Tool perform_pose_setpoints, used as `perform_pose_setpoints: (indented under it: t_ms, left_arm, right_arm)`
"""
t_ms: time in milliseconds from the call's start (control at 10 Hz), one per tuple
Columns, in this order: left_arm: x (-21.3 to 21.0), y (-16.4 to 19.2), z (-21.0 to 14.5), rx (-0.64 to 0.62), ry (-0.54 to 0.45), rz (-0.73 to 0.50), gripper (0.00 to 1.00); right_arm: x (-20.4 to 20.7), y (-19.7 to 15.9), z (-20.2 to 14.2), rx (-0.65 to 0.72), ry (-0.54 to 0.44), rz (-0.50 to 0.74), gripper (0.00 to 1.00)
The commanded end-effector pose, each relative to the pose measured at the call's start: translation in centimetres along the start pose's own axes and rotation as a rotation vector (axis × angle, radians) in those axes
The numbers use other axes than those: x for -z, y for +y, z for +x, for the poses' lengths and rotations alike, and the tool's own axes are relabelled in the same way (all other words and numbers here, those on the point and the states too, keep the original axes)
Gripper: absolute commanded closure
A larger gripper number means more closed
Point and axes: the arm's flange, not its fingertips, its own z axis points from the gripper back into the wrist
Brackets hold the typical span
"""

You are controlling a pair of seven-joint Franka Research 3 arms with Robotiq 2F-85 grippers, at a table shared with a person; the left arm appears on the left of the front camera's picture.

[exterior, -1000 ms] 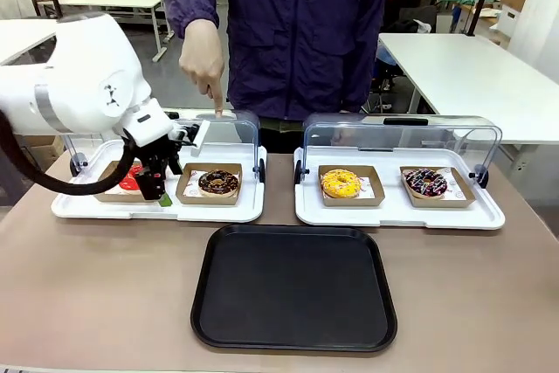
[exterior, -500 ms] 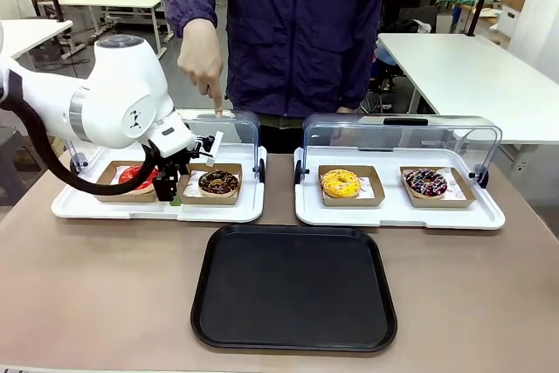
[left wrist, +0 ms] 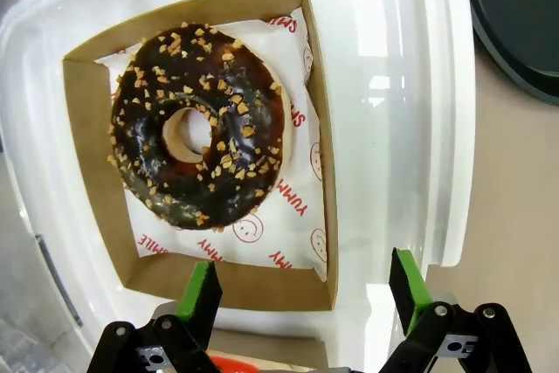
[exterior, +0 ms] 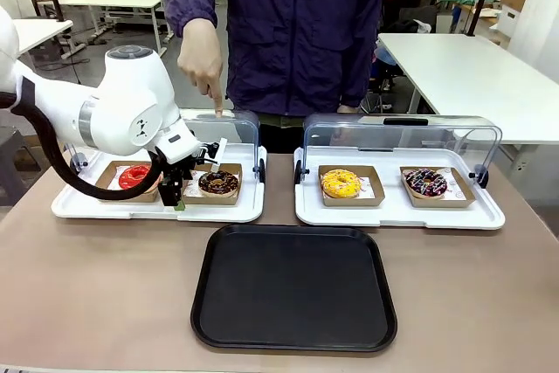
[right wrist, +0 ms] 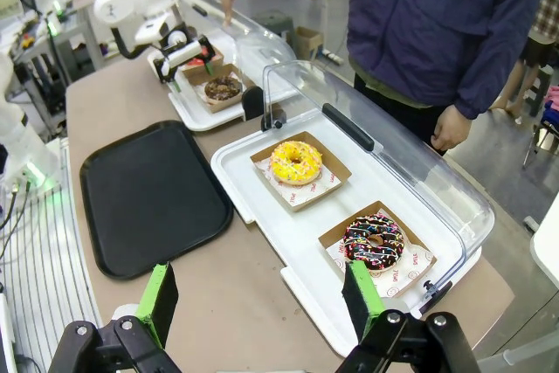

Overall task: Move the second donut from the left to the tray.
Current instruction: Pick up the Paper togo box containing the Donut indicated by the person and place it on the Handle tray.

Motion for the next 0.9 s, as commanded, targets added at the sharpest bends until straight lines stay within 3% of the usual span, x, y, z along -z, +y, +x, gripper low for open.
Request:
perform_pose_setpoints:
  t_ms: [0,400,500,600,700,800]
  left_arm:
    - [0.94,0.81,0.13,-0.015,0.006,-0.001,0.00]
    - [1.72,1.32,0.35,-0.015,0.006,-0.016,0.00]
    - [1.61,1.32,0.27,-0.018,0.003,-0.026,0.58]
    - [1.50,1.25,0.30,-0.019,-0.005,-0.036,0.59]
    - [1.43,1.27,0.33,-0.020,-0.003,-0.038,1.00]
    - [1.35,1.27,0.33,-0.021,0.000,-0.044,1.00]
  right_arm:
    - [-0.01,-0.29,0.23,-0.026,-0.029,0.000,0.00]
    - [-0.01,-0.29,0.23,-0.026,-0.029,0.000,0.00]
    - [-0.01,-0.29,0.23,-0.026,-0.029,0.000,0.00]
    - [-0.01,-0.29,0.23,-0.026,-0.029,0.000,0.00]
    - [-0.01,-0.29,0.23,-0.026,-0.029,0.000,0.00]
    - [-0.01,-0.29,0.23,-0.026,-0.029,0.000,0.00]
